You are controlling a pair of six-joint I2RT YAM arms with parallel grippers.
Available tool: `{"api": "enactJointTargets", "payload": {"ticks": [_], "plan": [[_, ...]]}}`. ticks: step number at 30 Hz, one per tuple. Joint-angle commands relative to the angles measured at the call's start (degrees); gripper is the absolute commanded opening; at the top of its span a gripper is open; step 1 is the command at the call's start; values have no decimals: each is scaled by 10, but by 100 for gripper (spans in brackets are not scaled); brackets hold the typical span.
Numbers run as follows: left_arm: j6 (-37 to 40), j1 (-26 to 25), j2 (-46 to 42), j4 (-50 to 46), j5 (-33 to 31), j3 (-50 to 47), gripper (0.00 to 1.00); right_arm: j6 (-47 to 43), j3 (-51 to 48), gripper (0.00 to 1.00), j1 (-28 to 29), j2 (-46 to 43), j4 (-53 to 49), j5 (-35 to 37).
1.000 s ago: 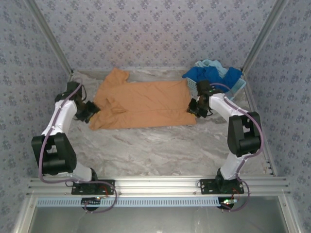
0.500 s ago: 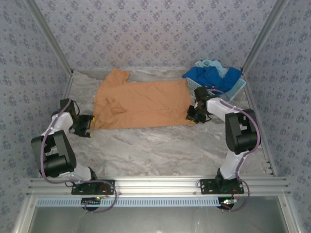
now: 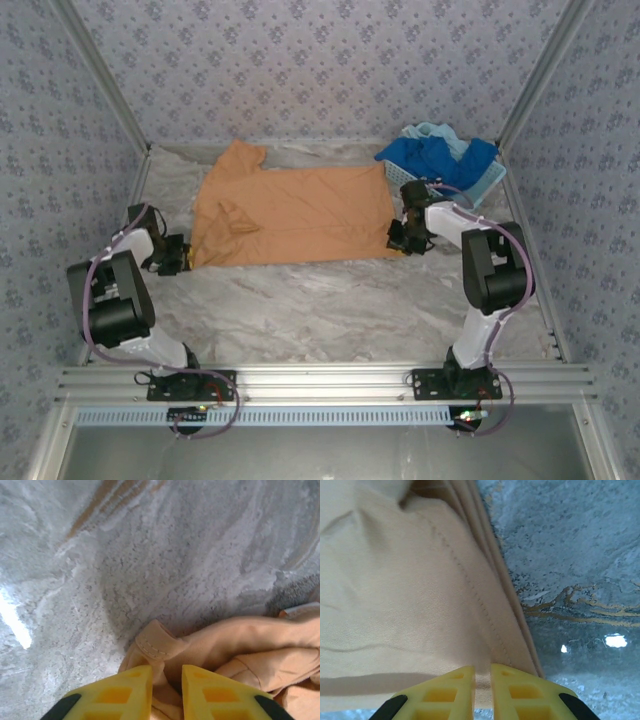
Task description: Fold and stack the t-shirts
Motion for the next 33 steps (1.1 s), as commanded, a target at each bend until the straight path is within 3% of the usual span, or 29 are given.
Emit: {"api": "enactJointTargets", "payload": {"ticks": [1,4,11,13,16,20,24,28,33], "plan": [[-42,12,-2,-28,-17,8,9,-11,2,18,-4,18,-20,32],[-13,19,-4,-48,-30,19,4,-14,4,18,-4,25,-47,51],[39,32,-23,-101,-51,46,2,-15,0,18,-3,28,-55,62],[39,31,-28,-102,-20,43,6,-17,4,18,-2,22,-49,67],[-2,21,-44,-82,28,9,28,-24,13,19,5,14,-50,68],[-77,10,-48,-28,56,-30,40,-28,21,19,10,21,-57,67],[-117,-13,-30,-18,73,-20,44,-29,20,19,13,25,-59,66],[-150,-21,-33,-18,51,-27,48,-29,20,18,14,24,-57,67],[-154,-19,-9,-12,38,-23,40,-28,20,18,17,21,-59,67]]}}
